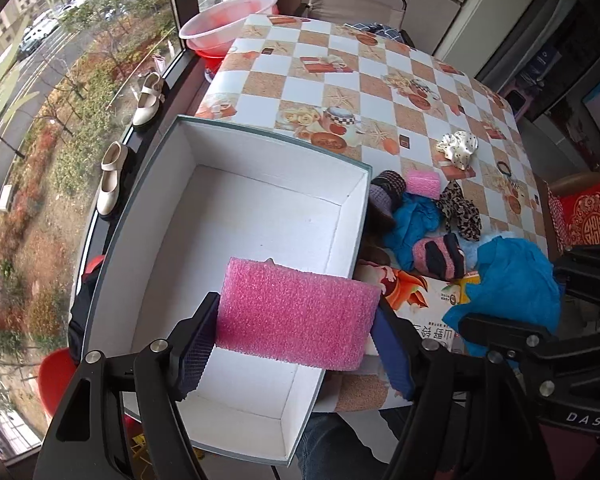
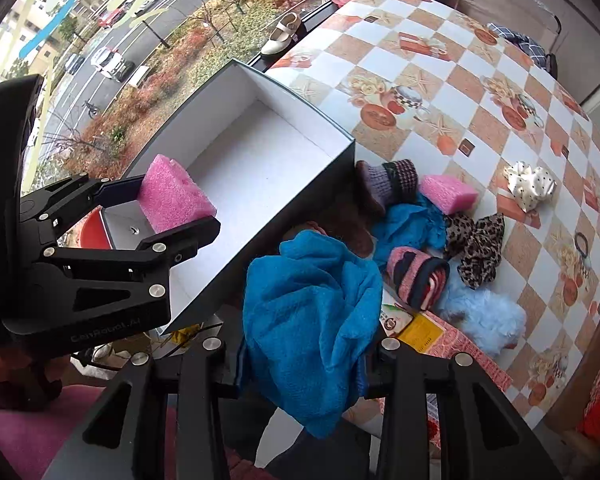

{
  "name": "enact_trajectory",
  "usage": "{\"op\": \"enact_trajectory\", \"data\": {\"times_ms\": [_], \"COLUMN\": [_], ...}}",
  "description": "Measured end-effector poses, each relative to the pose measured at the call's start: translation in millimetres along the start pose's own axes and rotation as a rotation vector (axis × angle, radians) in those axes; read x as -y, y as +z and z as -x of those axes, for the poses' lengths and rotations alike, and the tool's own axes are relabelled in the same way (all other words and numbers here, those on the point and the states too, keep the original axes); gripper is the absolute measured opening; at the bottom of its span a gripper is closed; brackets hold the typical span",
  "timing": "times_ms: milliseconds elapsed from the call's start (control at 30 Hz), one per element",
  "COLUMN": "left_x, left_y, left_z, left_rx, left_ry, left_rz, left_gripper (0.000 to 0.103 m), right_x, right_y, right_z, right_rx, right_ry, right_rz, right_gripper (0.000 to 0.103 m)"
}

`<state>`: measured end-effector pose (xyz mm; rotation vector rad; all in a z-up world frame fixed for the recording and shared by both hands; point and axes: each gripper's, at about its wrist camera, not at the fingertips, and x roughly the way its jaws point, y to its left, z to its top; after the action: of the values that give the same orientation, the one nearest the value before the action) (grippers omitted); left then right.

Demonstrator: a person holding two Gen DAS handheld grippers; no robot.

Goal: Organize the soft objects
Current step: 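Carry the pink sponge and blue cloth over the white box with both tools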

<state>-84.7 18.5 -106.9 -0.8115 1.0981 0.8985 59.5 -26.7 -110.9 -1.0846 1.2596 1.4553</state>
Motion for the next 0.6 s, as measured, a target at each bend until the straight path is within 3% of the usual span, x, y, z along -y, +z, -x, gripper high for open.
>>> {"op": "enact_trajectory", "data": {"times_ms": [300, 600], "left_x": [-72.9, -90.5], "left_y": [-25.3, -47.7], "left_z": [-11.7, -30.4], "left_rx": [-0.016, -0.055], "left_ry": [0.099, 0.127], "left_rz": [0.199, 0.260], "left_gripper": [0.075, 0.075], "right_x": [-53.5, -86.7], "right_y": [41.5, 67.4], "right_z": [-24.1, -47.1], "right_rx": [-0.028, -0.058], "right_ry": [0.017, 0.027], "right_rz": [0.167, 0.237], "right_gripper": [0.039, 0.039]}}
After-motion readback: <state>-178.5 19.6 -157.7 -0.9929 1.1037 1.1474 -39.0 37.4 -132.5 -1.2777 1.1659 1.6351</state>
